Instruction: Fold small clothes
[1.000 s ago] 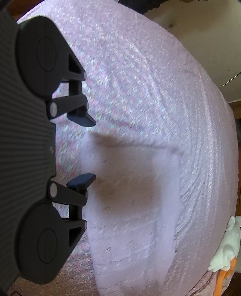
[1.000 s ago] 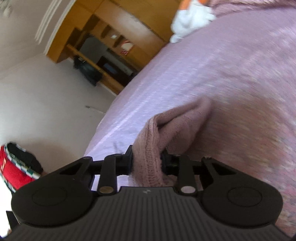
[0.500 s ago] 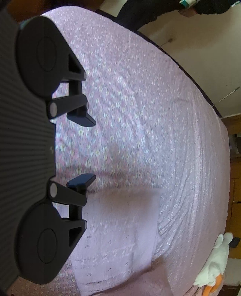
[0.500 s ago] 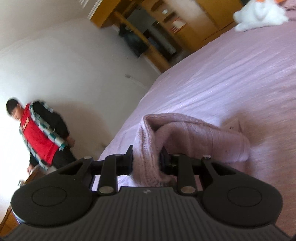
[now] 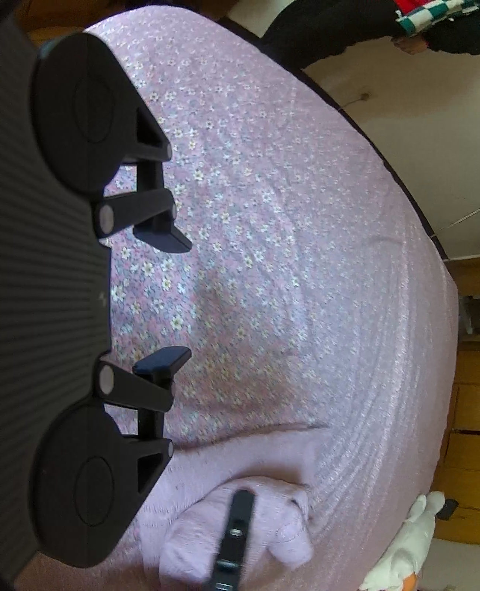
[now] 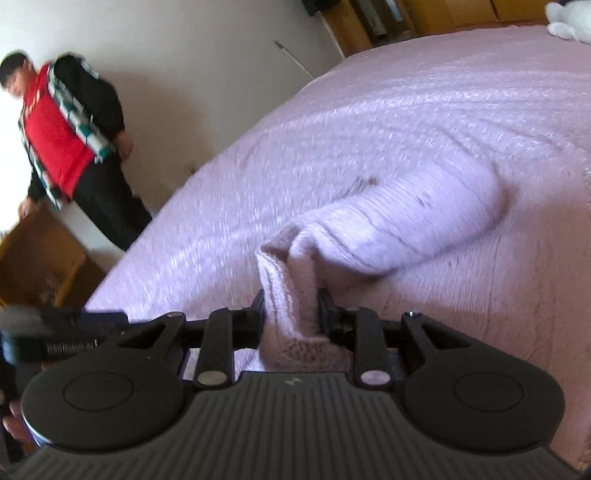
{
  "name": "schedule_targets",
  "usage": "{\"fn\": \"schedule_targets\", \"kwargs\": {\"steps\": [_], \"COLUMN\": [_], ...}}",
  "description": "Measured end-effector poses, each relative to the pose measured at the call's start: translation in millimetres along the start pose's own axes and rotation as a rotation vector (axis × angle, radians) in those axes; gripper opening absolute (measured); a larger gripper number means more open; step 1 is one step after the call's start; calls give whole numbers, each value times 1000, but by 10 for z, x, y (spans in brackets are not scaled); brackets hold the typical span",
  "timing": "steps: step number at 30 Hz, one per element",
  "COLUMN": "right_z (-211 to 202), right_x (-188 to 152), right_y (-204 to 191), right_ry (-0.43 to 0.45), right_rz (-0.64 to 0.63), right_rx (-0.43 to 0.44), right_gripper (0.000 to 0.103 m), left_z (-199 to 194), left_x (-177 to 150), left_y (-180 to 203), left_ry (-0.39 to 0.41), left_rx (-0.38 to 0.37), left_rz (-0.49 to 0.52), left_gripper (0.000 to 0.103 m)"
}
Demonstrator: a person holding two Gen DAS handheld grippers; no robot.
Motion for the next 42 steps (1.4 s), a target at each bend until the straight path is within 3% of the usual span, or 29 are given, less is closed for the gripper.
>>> {"fn": "schedule_targets", "kwargs": {"steps": [5, 10, 14, 16, 20, 24, 29, 31, 32, 33, 38, 42], "right_z": [-94, -459, -952, -1208, -1604, -1749, -1781, -1737, -1697, -1659, -1473, -1298], "right_x": [-88, -218, -335, -379, -457, -505, -600, -629, -630, -632, -502, -486], "right_y": [-94, -122, 61, 186, 512, 865, 1138, 1196, 1199, 1200, 1064, 914], "right_ry": [19, 39, 64, 85, 134, 150, 152, 147, 146, 142, 154, 125], "right_rz": [-64, -76, -39, -5, 68, 154, 225, 239, 242, 242, 213, 182], "right_rx": [-13, 19, 2, -24, -114, -188, -236, -232, -226, -218, -179, -141], "right_gripper": [46, 58, 61, 62, 63, 66, 69, 69, 69, 69, 69, 70], "left_z": [113, 29, -80, -96, 2, 240, 495, 554, 561, 577, 452, 609], "left_x": [-1, 196, 362, 410, 442, 419, 381, 385, 390, 394, 644, 732], "left_y": [46, 396, 845, 1077, 1533, 1888, 2168, 2238, 2244, 2253, 1946, 1595], "left_ry": [-7, 47, 98, 112, 115, 77, 44, 71, 87, 76, 150, 107], "left_rx": [-63, -172, -245, -268, -299, -293, -320, -339, -356, -375, -329, -301], "left_rz": [-21, 16, 121, 175, 311, 439, 495, 491, 479, 460, 300, 211], "left_gripper": [58, 58, 58, 72, 75, 75, 75, 68, 55, 23, 19, 19]}}
Point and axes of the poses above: each gripper's, at about its wrist camera, not at the fingertips, and z roughly the way its jaws point, y to its right, x to its top, the point moved 8 cm from there along z, roughly the way its jaws point, and after that the axes turned 7 degrees about -z, right-handed, at the moved point
